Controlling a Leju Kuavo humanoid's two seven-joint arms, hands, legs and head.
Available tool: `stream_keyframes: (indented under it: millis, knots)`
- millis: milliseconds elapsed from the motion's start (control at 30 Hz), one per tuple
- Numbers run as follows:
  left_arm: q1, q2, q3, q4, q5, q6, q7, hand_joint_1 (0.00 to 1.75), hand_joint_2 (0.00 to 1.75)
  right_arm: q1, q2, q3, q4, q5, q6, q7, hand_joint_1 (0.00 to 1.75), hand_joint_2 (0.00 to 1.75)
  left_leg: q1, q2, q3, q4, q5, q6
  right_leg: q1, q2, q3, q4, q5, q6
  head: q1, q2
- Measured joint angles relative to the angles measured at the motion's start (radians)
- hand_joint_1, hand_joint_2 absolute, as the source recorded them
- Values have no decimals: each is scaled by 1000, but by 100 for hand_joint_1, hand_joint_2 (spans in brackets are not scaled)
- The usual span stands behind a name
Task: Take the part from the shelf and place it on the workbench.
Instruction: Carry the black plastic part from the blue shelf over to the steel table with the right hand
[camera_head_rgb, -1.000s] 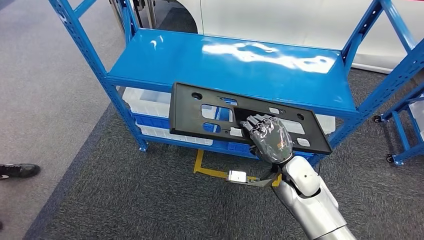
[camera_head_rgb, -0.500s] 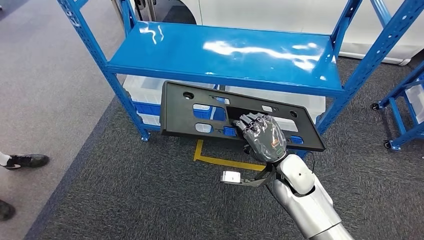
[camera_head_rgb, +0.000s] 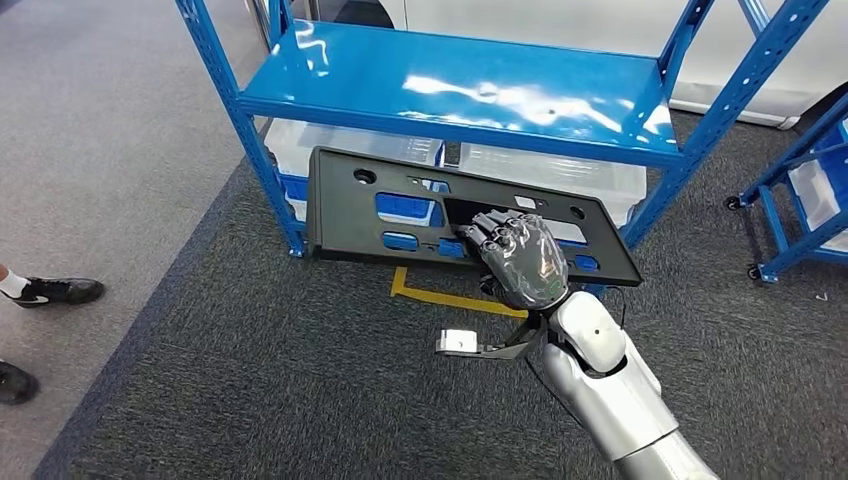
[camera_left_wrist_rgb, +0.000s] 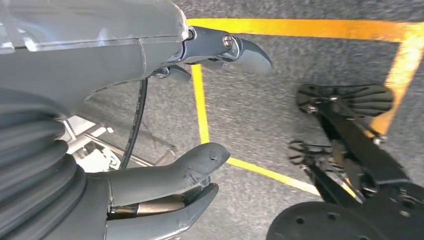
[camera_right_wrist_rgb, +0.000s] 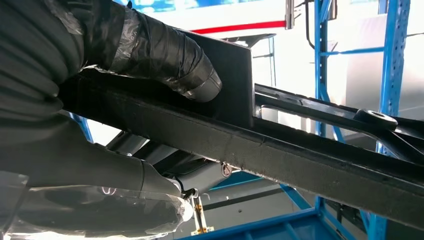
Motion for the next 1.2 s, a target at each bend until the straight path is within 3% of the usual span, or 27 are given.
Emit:
stream_keyframes:
  millis: [33,67,133,167,233,267,333,400,433,467,533,600,667,733,800,867,900,933,967,1000,1033,1100,1167,1200]
  knots:
    - [-1,-2,0,0,-1,0,0,0,175,-2,1,0,0,0,2,0,175,175,0,-4,-15,6,9,-4,1,11,40,-40,25,-6,0,0]
    - [-4,-3,0,0,-2,1,1,0,175,-5,3,1,-1,0,5,0,175,175,-1,-10,-29,13,15,-8,2,26,97,-109,26,-14,0,0]
    - [-10,-7,1,0,-6,3,2,0,175,-13,5,1,-2,-1,7,0,175,175,-3,-19,-46,25,29,-19,4,49,199,-252,-25,-24,0,0]
    - [-12,-8,1,0,-7,4,2,0,175,-17,7,2,-3,-1,8,0,175,175,-5,-25,-54,28,36,-24,6,47,225,-295,-47,-26,0,0]
    - [-12,-8,1,0,-8,4,3,0,175,-23,10,5,-3,-1,8,0,175,175,-4,-34,-71,34,46,-36,3,29,227,-322,-56,-29,0,0]
    - [-10,-8,1,0,-9,4,4,0,175,-24,12,6,-3,-1,9,0,175,175,-2,-32,-82,48,33,-42,0,19,223,-328,-53,-34,0,0]
    - [-8,-8,2,0,-12,5,6,0,175,-24,13,7,-3,-1,11,0,175,175,3,-21,-115,128,-33,-55,-2,-3,215,-332,-43,-43,-1,0]
    - [-8,-9,2,0,-16,5,6,0,175,-25,14,8,-3,-1,13,0,175,175,6,-13,-157,256,-97,-67,0,-25,206,-329,-36,-46,-1,0]
    - [-7,-10,2,0,-17,5,6,0,175,-24,14,10,-3,-1,14,0,175,175,8,-11,-167,298,-105,-71,0,-36,201,-327,-34,-45,-1,0]
    - [-6,-10,2,0,-17,5,6,0,175,-24,14,12,-3,-1,15,0,175,175,9,-9,-158,302,-94,-74,1,-47,197,-324,-33,-45,-1,0]
    - [-5,-10,2,0,-17,5,6,0,175,-25,14,15,-4,-1,16,0,175,175,10,10,-84,197,-44,-72,1,-69,195,-319,-34,-41,-1,0]
    - [-5,-9,3,0,-17,5,6,0,175,-28,14,16,-4,-1,16,0,175,175,1,50,-9,76,-17,-61,6,-89,194,-316,-36,-35,-1,0]
    - [-5,-8,3,0,-17,5,6,0,175,-31,15,18,-4,-1,16,0,175,175,-8,64,6,39,-18,-45,12,-107,193,-316,-36,-27,0,0]
    - [-2,-9,3,0,-17,5,6,0,175,-32,17,19,-4,-1,16,0,175,175,-6,46,1,30,-15,-27,12,-115,195,-315,-39,-16,0,0]
    - [-1,-9,3,0,-18,5,6,0,175,-35,19,21,-4,-1,16,0,175,175,-1,26,0,19,-7,-9,9,-72,178,-277,-69,-8,1,0]
    - [-5,-11,3,0,-18,5,6,0,175,-34,19,23,-4,-1,16,0,175,175,1,6,-4,14,-1,2,6,-17,124,-164,-130,-6,2,0]
    - [-6,-11,4,0,-19,5,6,0,175,-32,18,23,-3,-1,16,0,175,175,1,-6,-6,15,1,5,5,-7,90,-97,-156,-5,2,0]
    - [-6,-11,4,0,-19,5,6,0,175,-30,18,24,-3,-1,17,0,175,175,0,-20,-8,17,1,5,5,-4,65,-51,-166,-4,2,0]
    - [-5,-12,4,0,-21,5,6,0,175,-28,17,24,-2,-1,17,0,175,175,-1,-33,-9,19,1,5,5,-2,55,-37,-155,-4,2,0]
    - [-4,-12,6,0,-23,6,6,0,175,-27,17,25,-2,-1,19,0,175,175,-1,-47,-10,23,1,5,5,1,62,-61,-125,-5,2,0]
    - [-4,-13,8,0,-26,6,6,0,175,-28,17,26,-2,-1,20,0,175,175,-1,-61,-10,27,0,3,5,11,84,-119,-82,-8,2,0]
    - [-4,-14,15,0,-31,7,6,0,175,-31,16,27,-3,-1,23,0,175,175,-2,-86,-18,39,-3,-3,3,55,130,-234,-25,-15,2,0]
    - [-1,-16,23,0,-37,7,4,0,175,-31,14,29,-3,-1,24,1,175,175,1,-108,-33,47,-1,-14,4,80,144,-279,-18,-19,1,0]
    - [2,-16,26,0,-42,7,1,0,175,-31,13,30,-4,-1,24,1,175,175,2,-120,-39,48,3,-21,4,72,143,-284,-17,-21,1,0]
